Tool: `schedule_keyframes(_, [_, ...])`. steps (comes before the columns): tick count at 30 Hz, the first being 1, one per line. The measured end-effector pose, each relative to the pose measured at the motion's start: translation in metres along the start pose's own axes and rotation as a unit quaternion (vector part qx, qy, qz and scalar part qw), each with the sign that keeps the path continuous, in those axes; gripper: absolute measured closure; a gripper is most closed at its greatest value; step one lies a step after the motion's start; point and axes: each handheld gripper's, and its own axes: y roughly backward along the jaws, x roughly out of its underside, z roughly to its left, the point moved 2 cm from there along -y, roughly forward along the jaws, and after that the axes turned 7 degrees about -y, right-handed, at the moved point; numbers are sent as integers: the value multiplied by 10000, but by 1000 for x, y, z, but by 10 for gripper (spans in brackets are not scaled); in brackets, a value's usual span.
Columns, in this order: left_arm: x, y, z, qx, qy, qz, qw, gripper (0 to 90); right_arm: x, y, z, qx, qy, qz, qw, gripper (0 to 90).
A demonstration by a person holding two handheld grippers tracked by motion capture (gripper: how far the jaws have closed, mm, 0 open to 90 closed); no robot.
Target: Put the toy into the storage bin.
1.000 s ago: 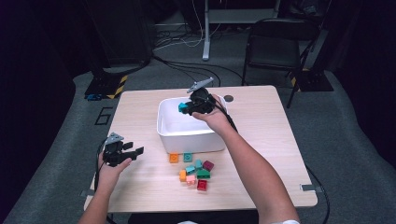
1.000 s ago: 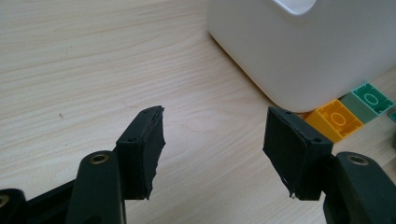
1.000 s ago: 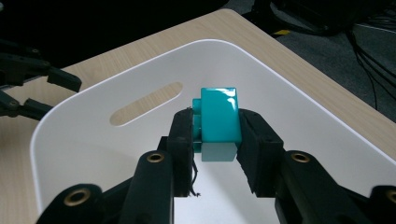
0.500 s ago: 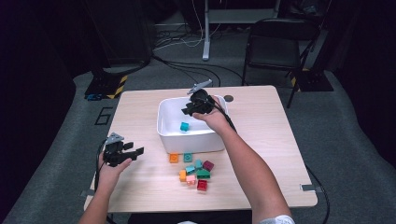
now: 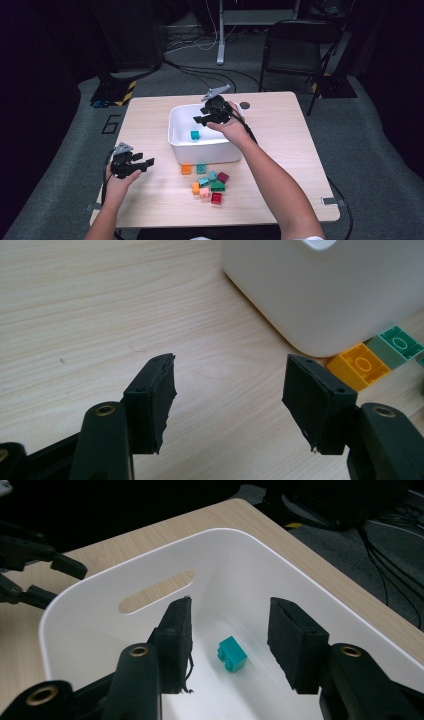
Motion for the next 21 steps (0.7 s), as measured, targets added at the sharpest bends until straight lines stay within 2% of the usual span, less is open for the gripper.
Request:
schedule_keyframes(3, [0,-1,0,-20,1,-27,10000,369,2,16,9,-92,-107,-157,9998,513])
schedule_keyframes(6, [0,-1,0,9,-11,31,10000,368,8,27,13,-167,-169,-191,9995,513])
schedule_keyframes(15, [0,-3,-1,7,-28,30,10000,369,27,50,26,-261,-145,-220,9993,511])
schedule_keyframes(21, [0,-2,-1,2,-10,31,10000,369,41,64,33,-220,-89,-299,9993,511])
